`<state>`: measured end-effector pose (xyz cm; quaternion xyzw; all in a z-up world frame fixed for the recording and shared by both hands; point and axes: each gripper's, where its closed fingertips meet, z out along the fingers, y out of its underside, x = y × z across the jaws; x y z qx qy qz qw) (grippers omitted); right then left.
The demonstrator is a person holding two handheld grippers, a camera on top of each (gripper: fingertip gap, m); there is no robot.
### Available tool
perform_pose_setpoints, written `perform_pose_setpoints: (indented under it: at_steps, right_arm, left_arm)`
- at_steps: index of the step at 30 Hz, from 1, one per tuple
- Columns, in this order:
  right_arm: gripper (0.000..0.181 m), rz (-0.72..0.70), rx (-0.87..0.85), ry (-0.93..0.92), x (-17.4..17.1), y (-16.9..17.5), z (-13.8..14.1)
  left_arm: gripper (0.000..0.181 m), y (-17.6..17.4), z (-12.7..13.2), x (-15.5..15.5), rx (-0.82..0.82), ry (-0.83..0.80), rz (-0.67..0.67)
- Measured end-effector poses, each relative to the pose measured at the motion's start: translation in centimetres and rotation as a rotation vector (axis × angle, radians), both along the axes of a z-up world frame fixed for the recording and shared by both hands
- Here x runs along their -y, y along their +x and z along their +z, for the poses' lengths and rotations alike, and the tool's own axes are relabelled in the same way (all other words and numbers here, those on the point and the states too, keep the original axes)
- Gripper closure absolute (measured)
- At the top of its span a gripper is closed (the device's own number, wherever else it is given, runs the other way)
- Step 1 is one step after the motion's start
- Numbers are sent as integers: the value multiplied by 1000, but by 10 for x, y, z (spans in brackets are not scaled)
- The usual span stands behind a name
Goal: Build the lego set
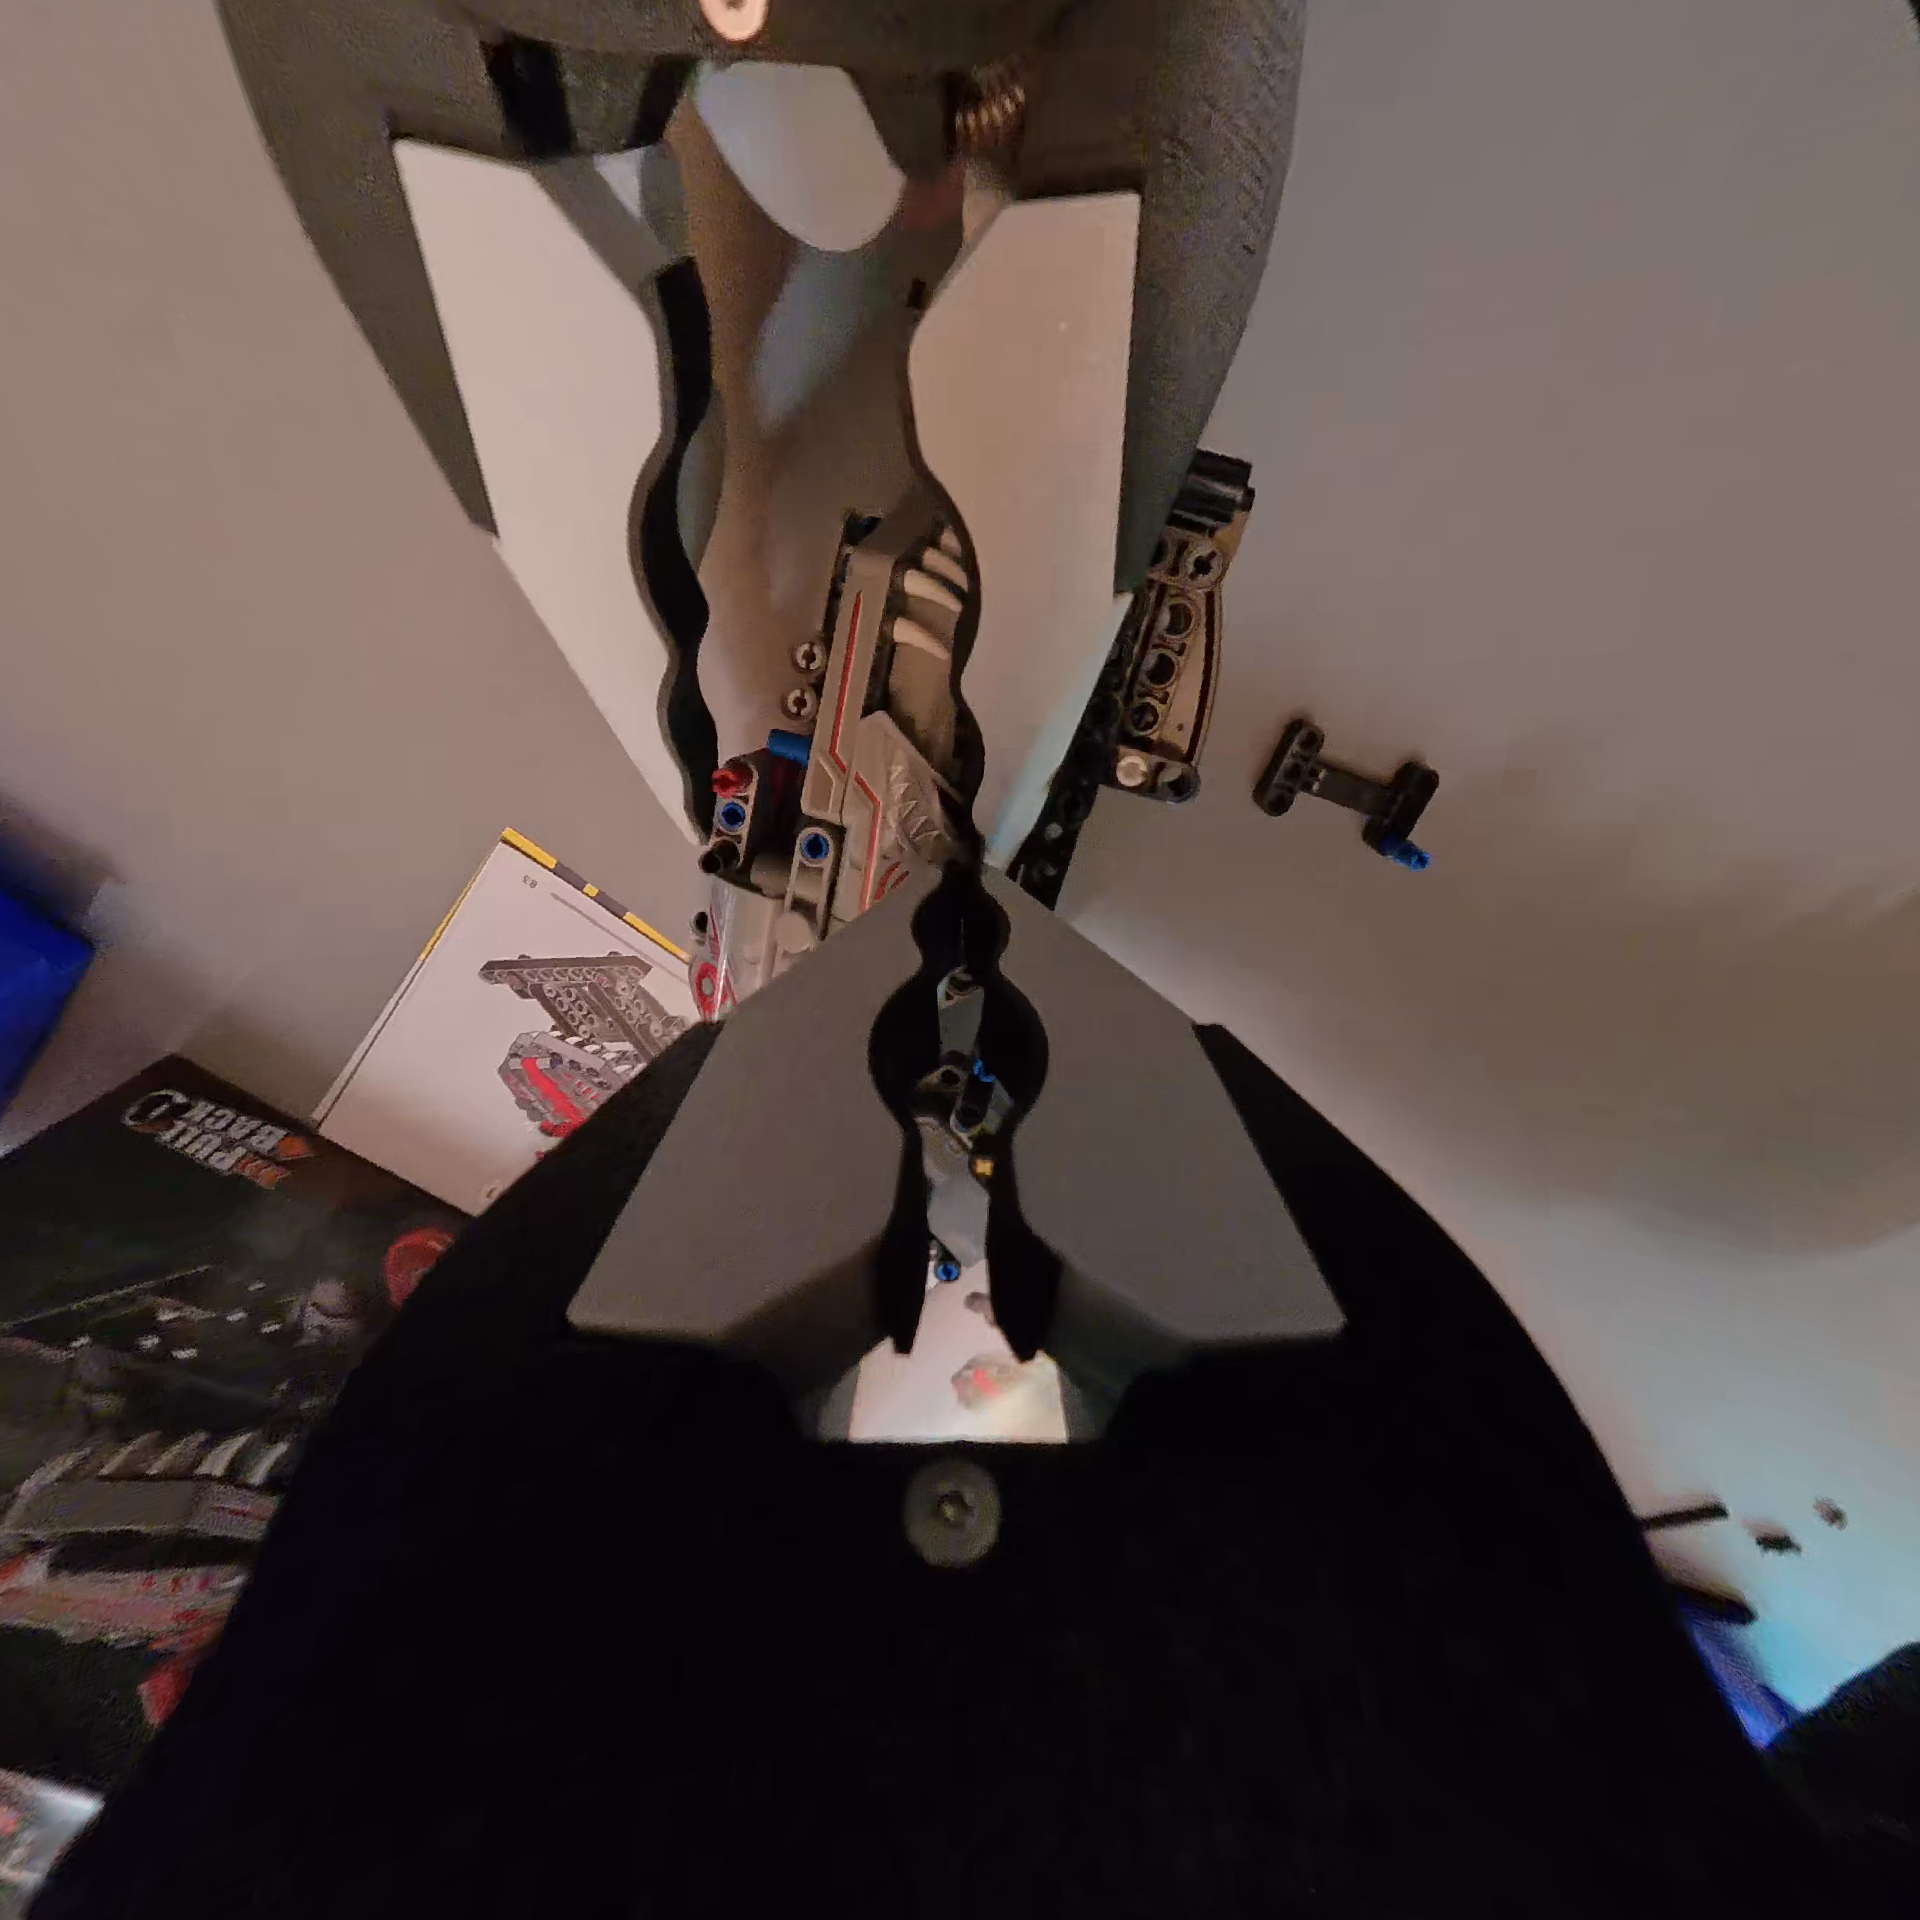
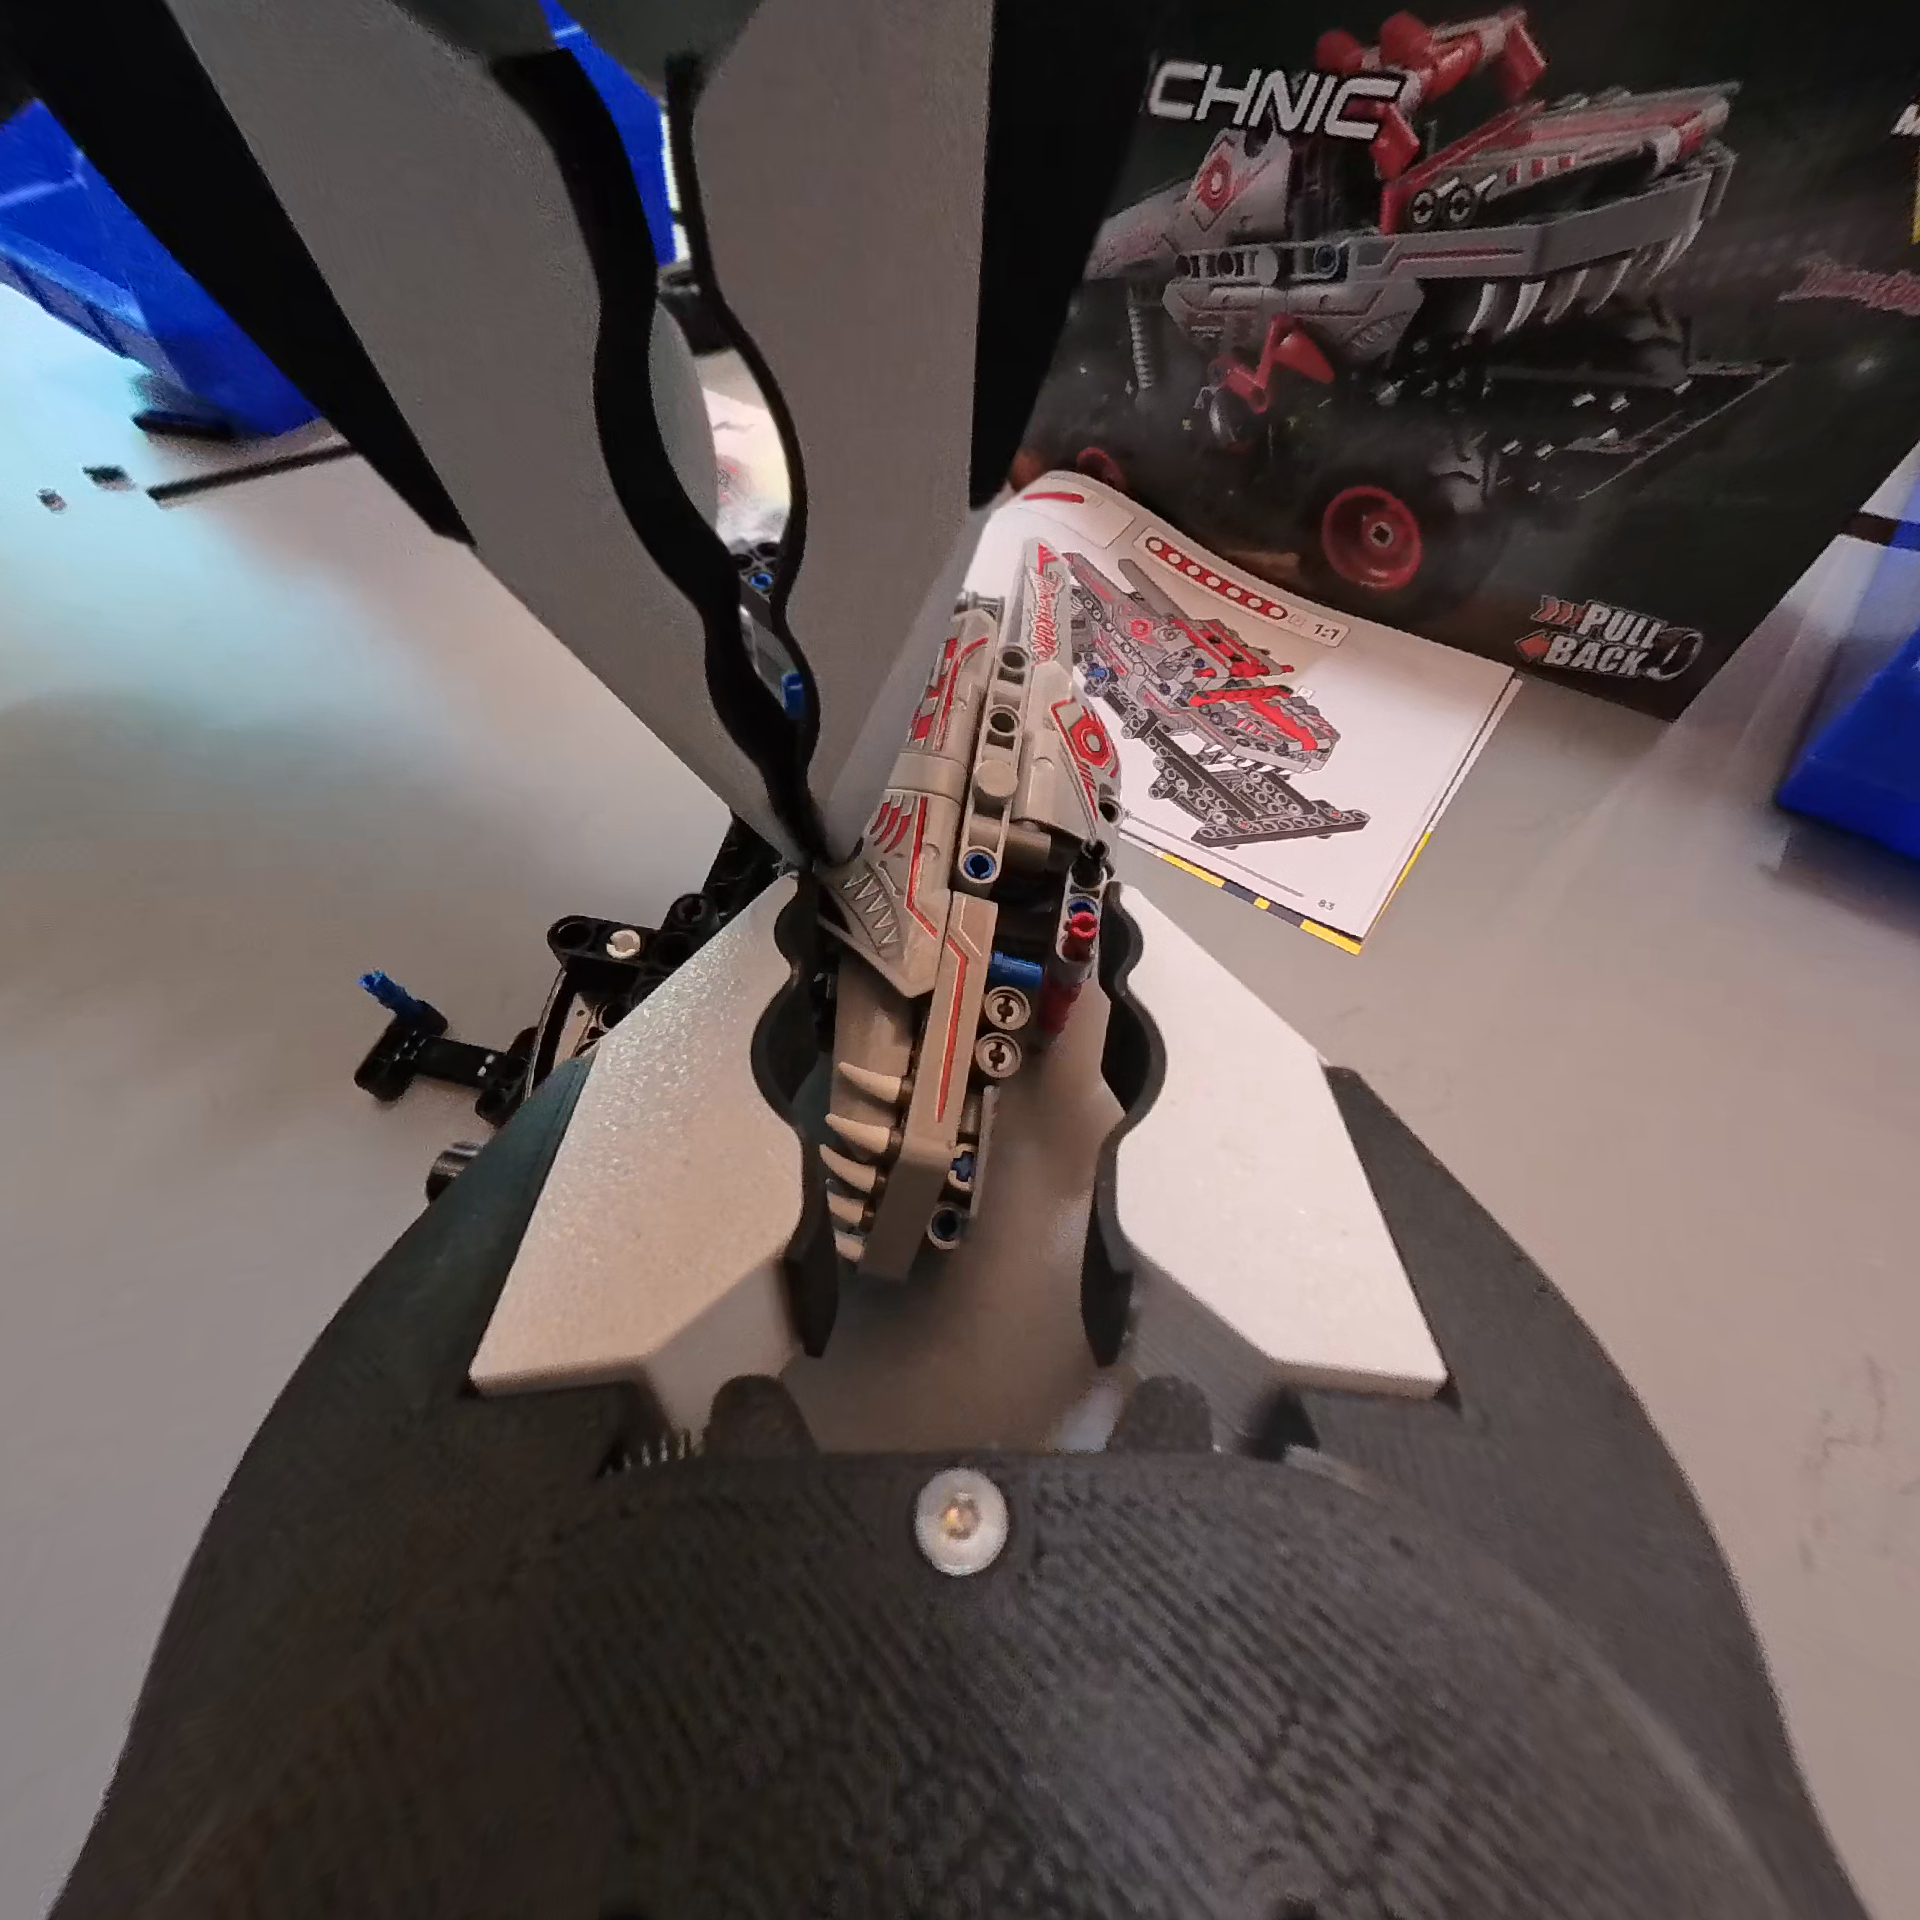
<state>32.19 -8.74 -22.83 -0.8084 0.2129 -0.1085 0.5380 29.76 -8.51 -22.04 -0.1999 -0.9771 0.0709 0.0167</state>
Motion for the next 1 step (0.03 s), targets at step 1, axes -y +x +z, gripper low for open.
perform_pose_setpoints:
  at_steps: [1]
  right_arm:
    - [128,-4,-2,2,0,0,0]
  left_arm:
    - [181,0,0,0,-7,-14,18]
